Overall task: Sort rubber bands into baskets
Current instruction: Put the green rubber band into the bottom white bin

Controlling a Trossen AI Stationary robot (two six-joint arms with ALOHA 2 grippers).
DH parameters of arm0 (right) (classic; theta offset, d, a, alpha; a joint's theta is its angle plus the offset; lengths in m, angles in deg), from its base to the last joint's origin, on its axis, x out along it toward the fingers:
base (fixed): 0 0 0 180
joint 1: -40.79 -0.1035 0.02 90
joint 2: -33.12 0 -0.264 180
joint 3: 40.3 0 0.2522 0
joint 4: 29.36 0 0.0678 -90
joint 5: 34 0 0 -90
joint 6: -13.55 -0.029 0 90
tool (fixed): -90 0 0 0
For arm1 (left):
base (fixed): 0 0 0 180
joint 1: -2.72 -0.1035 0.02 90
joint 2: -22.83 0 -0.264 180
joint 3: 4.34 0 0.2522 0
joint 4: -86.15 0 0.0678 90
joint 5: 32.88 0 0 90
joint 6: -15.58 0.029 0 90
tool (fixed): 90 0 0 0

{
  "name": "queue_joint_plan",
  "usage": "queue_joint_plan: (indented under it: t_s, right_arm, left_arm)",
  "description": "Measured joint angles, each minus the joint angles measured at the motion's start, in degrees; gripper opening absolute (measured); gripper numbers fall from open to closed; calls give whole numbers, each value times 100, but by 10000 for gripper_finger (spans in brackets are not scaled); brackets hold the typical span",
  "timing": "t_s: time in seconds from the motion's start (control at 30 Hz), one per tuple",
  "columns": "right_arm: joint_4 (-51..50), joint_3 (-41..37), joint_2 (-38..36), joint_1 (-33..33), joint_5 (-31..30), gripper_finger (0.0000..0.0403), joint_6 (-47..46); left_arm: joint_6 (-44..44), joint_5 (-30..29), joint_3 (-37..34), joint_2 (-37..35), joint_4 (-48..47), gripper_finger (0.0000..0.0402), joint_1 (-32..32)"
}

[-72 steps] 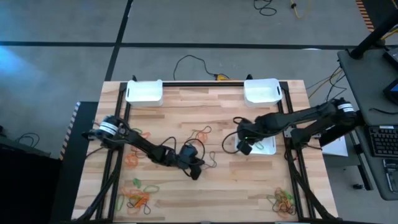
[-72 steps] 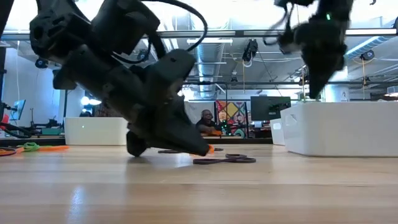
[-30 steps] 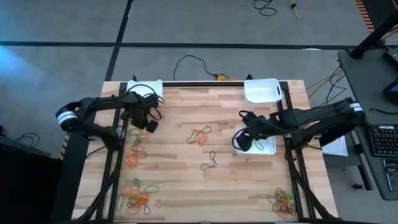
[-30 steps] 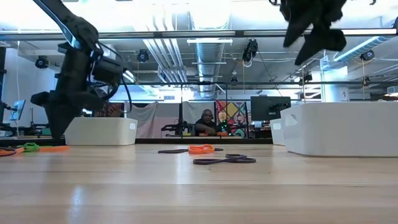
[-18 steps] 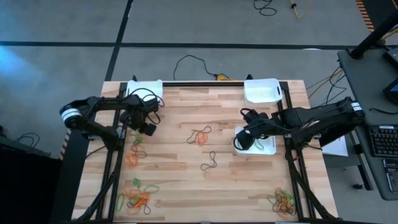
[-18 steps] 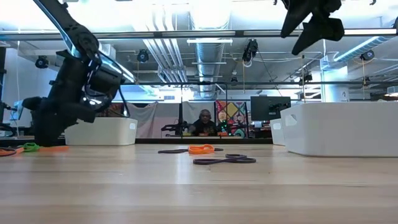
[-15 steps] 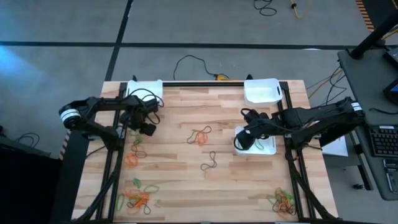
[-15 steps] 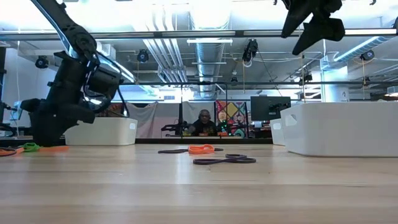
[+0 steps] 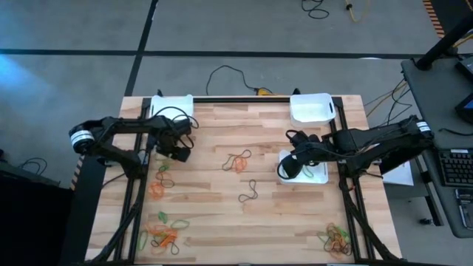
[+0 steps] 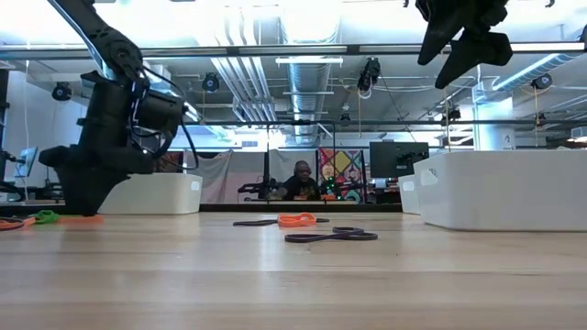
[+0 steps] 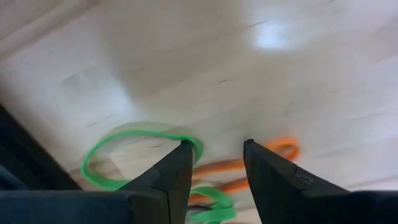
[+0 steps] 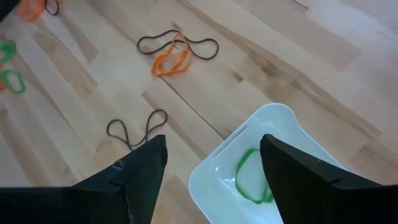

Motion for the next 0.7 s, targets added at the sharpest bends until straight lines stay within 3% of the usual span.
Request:
queue_joint_plan:
  t_s: [0.37, 0.6, 0.7]
  right_arm:
    - [1, -2, 0, -2, 7, 249, 9]
    - [3, -2, 0, -80, 17, 249, 29]
    - [3, -2, 0, -193, 17, 249, 102]
  left_arm:
    - [-123, -238, -36, 151, -184, 117, 9]
    - [-63, -482, -314, 115, -380, 21, 8]
    - [-56, -427, -371, 70, -311, 7, 43]
